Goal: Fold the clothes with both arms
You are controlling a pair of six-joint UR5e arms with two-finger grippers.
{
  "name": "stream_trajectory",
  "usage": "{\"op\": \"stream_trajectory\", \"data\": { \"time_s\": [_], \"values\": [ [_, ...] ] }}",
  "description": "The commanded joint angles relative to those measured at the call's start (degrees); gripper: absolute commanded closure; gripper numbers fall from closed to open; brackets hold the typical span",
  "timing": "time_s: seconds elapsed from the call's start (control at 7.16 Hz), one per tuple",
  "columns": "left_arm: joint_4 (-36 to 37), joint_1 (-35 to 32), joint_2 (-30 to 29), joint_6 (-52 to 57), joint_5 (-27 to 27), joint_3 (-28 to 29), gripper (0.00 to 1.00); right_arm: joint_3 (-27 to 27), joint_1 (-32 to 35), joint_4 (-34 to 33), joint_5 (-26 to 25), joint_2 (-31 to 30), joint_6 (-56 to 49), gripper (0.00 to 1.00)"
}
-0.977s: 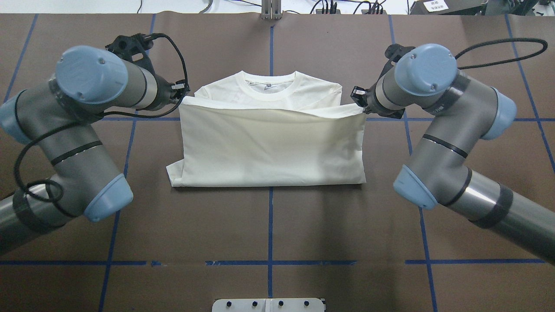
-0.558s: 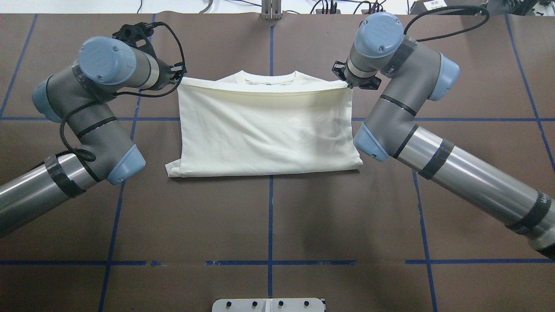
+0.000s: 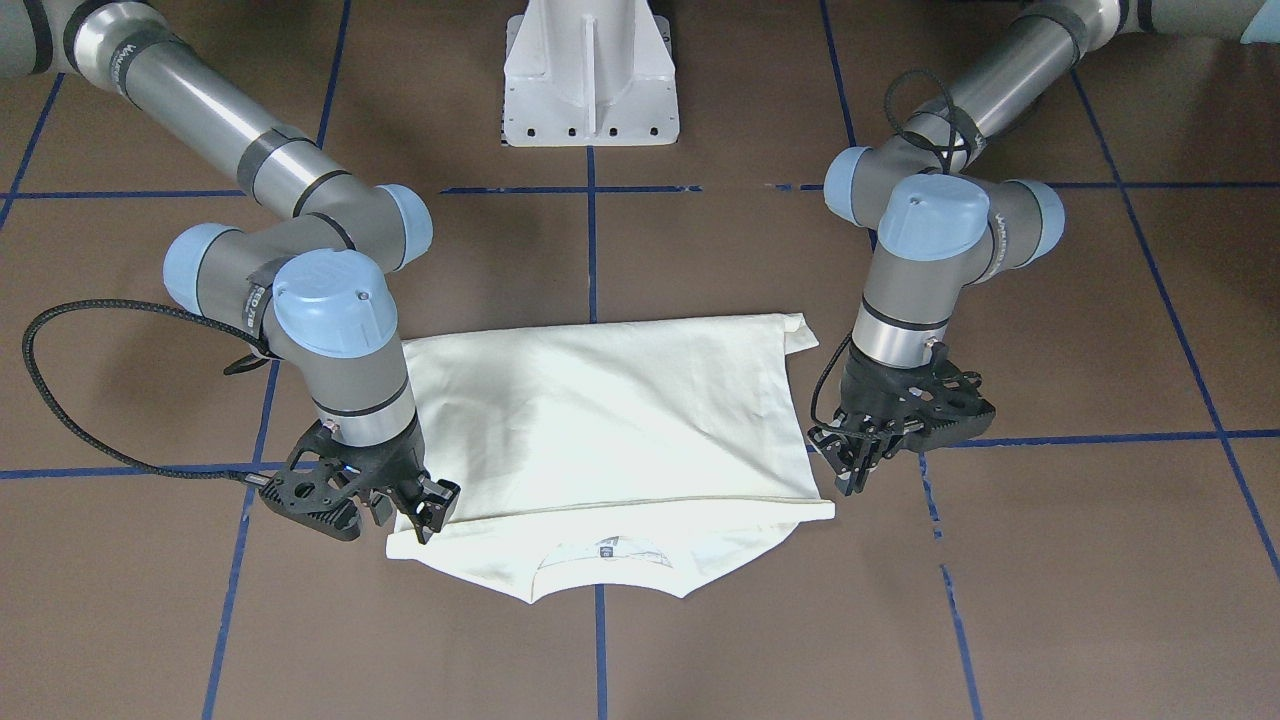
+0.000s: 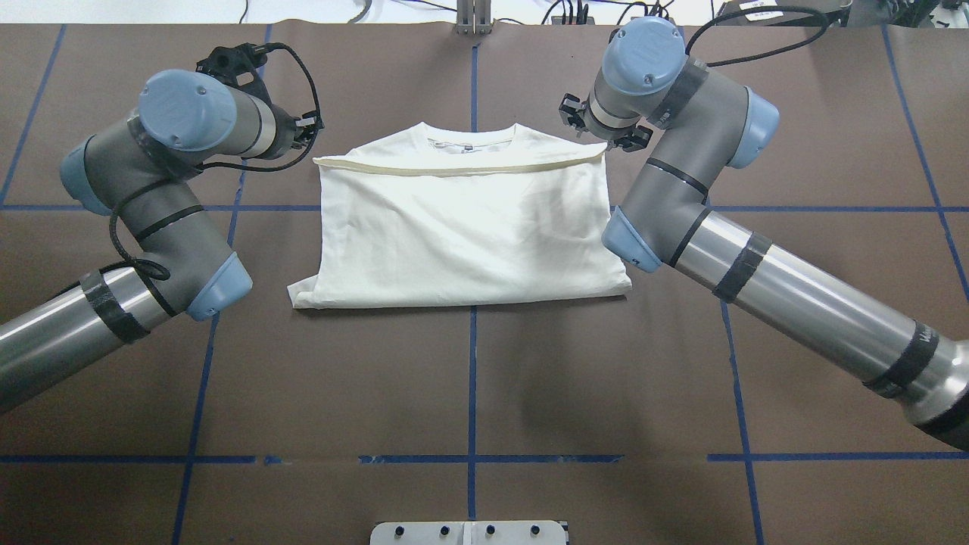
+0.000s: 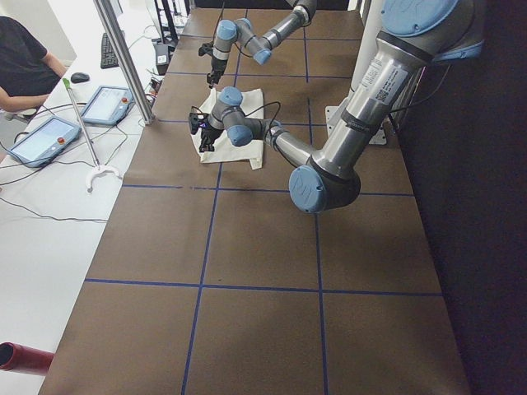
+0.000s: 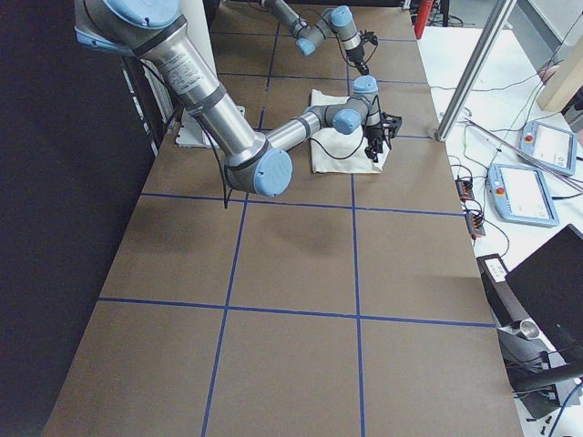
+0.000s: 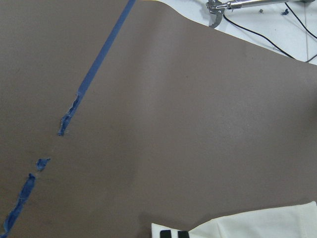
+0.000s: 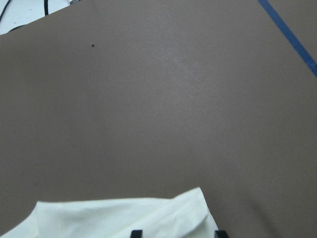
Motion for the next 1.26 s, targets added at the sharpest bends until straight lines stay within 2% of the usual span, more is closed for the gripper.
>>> {"op": "stream_trajectory", "data": {
  "time_s": [0.0,0.14,0.42,0.56,0.7,0.84,1.12],
  "values": [
    [-0.15,0.16,2.95,-0.08,-0.16,-4.29,0.75,21.76,-5.93,-0.68,-1.01,-17.36,4.94,0.25],
    [-0.07,0.16,2.97,-0.34,-0.16,-4.75,0.73,27.97,-10.15,-0.68,-3.64,-23.12,8.99,0.22],
    [0.02,0.51,2.97,-0.26,0.02,-4.49,0.72,28.13,-16.68,-0.51,-10.4,-25.11,13.24,0.22],
    [0.02,0.51,2.97,-0.26,0.1,-4.66,0.72,27.6,-17.31,-0.33,-10.6,-25.03,15.07,0.23],
    [0.02,0.51,2.79,-0.34,0.89,-4.75,0.72,26.38,-17.49,-0.15,-10.78,-24.85,16.22,0.28],
    [0.11,0.6,2.88,-0.34,2.11,-4.84,0.72,26.28,-17.58,-0.24,-10.78,-24.15,17.89,0.57],
    [0.11,0.6,2.97,-0.26,2.3,-4.75,0.72,26.1,-17.58,-0.15,-10.78,-24.06,18.17,1.0]
  ]
}}
